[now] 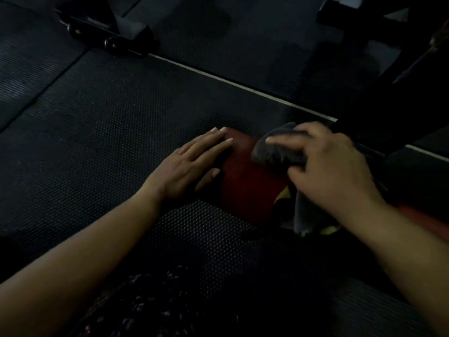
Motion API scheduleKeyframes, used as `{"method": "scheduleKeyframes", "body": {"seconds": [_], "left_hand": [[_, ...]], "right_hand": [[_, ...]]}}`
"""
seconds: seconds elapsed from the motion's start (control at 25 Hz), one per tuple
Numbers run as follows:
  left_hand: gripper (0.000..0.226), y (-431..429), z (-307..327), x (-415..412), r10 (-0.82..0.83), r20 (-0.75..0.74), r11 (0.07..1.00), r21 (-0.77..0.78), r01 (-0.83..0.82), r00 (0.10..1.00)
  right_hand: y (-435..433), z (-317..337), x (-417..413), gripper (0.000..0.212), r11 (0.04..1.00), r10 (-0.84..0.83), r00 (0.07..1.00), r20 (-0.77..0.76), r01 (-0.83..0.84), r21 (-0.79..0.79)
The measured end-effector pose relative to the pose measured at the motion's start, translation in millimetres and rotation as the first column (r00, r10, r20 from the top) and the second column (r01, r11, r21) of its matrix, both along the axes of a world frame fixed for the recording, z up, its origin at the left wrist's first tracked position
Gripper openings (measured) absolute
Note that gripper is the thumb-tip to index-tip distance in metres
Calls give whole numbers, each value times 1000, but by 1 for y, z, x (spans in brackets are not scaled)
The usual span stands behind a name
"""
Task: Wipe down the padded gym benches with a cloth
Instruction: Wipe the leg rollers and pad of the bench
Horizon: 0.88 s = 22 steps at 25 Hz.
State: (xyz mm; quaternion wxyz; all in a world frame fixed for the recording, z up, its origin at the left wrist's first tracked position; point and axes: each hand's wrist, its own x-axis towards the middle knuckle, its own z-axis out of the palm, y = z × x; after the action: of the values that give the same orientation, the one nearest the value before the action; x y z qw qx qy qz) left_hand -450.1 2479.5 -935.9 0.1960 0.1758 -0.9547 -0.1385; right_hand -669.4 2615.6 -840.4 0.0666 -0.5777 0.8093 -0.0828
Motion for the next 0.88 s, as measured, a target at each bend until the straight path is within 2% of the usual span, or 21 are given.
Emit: {"method": "scheduleKeyframes", "body": {"seconds": [0.08,0.12,0.2,0.24,0.28,0.32,0.36,0.4,0.44,0.48,0.56,0.68,0.76,0.88], "left_hand": [[63,7,-2,1,51,-64,987,157,-41,997],[68,11,-3,3,64,-78,978,205,-47,995],[73,20,-5,5,62,-92,939,343,-27,994],[71,27,-3,2,98,-134,870,493,-20,986],[65,33,2,-1,215,-182,740,672,-38,960],[57,36,8,-5,363,-205,550,834,-32,909],[49,37,12,-10,461,-168,375,927,-20,871],[47,36,15,-15,509,-120,175,984,34,852],[49,33,17,-17,506,-83,24,996,82,859],[55,28,19,-23,518,-29,-72,994,77,855],[67,23,25,-26,530,36,-182,981,72,847],[78,21,26,-22,501,41,-265,958,108,864],[82,26,25,-20,499,38,-282,952,121,866],[79,27,25,-19,527,-2,-287,941,181,850]], "right_hand": [[-23,2,-11,50,977,-190,979,79,180,119],[-29,2,-6,47,967,-226,973,46,219,134],[-26,0,18,47,991,-121,975,-186,130,36],[-17,-3,36,47,998,-51,955,-293,42,-38],[-6,-8,53,47,994,-7,937,-350,-33,-107],[8,-18,68,45,978,38,927,-374,-112,-177],[22,-31,82,42,952,88,916,-391,-193,-239],[34,-45,94,39,922,140,900,-413,-270,-277],[43,-60,102,39,900,195,879,-436,-337,-276],[46,-70,108,43,885,242,858,-453,-387,-259],[37,-76,114,42,860,289,840,-460,-439,-261],[9,-52,110,17,876,276,872,-403,-401,-269],[-6,-27,102,22,926,238,932,-275,-302,-224],[-31,1,78,39,989,86,994,-67,-93,-113]]}}
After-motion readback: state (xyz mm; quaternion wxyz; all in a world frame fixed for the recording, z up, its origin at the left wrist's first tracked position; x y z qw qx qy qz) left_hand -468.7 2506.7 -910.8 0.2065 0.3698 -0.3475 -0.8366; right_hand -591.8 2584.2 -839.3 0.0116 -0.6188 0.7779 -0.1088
